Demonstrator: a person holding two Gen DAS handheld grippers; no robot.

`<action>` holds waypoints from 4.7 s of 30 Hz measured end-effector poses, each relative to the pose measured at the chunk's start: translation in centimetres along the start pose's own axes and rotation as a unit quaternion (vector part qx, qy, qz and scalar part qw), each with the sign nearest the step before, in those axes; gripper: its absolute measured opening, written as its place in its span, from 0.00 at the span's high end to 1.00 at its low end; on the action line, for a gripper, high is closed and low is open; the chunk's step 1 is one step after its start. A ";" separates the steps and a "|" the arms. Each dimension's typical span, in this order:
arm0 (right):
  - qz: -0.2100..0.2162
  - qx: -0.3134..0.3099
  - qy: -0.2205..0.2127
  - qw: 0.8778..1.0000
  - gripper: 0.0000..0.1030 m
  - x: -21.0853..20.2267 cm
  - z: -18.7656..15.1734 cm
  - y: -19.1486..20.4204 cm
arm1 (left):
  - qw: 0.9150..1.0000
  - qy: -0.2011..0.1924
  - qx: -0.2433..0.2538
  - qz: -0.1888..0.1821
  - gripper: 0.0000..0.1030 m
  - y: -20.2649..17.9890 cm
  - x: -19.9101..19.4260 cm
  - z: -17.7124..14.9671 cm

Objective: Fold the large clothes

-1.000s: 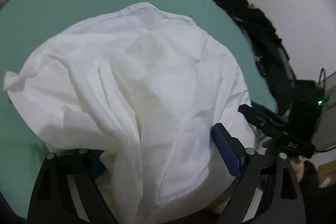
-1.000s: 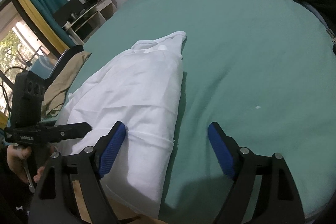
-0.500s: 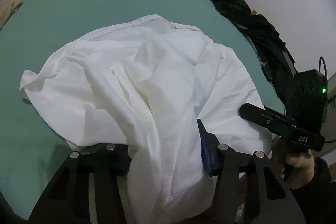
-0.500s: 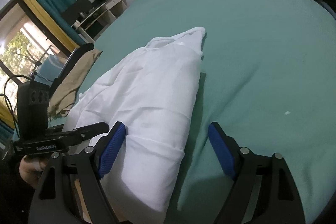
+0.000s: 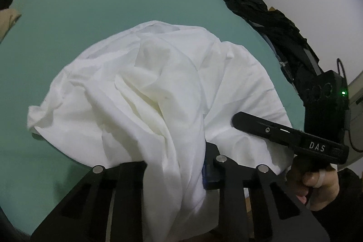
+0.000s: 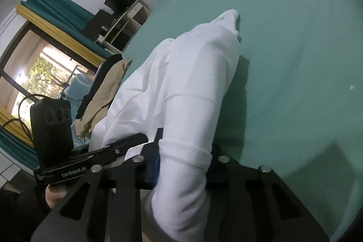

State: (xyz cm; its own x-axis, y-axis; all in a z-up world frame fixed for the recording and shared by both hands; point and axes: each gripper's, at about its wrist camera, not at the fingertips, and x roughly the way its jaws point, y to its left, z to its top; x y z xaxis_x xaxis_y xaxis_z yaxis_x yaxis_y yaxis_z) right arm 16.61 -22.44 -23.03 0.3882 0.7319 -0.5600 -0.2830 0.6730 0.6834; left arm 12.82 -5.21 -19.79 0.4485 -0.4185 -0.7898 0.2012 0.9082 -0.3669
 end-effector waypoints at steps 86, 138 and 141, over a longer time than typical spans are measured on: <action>-0.154 -0.101 0.047 0.982 0.16 5.7 2.7 10.1 | 0.971 -0.101 -0.130 0.173 0.57 15.8 -17.4 1.0; -0.251 -0.198 -0.218 0.922 0.08 -16.7 4.9 17.6 | 0.917 -0.328 0.057 0.220 0.37 -5.9 -29.5 2.3; -0.254 -0.209 -0.204 0.922 0.07 -15.1 5.0 17.6 | 0.926 -0.322 0.033 0.195 0.37 -3.8 -28.9 2.7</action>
State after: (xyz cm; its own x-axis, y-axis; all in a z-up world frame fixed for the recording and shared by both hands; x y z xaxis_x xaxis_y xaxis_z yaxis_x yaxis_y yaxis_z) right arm 10.20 -22.19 -0.23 0.8376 0.2675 -0.4763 -0.2544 0.9626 0.0934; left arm 1.44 3.44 5.70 0.9205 0.0119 -0.3906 -0.0423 0.9967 -0.0691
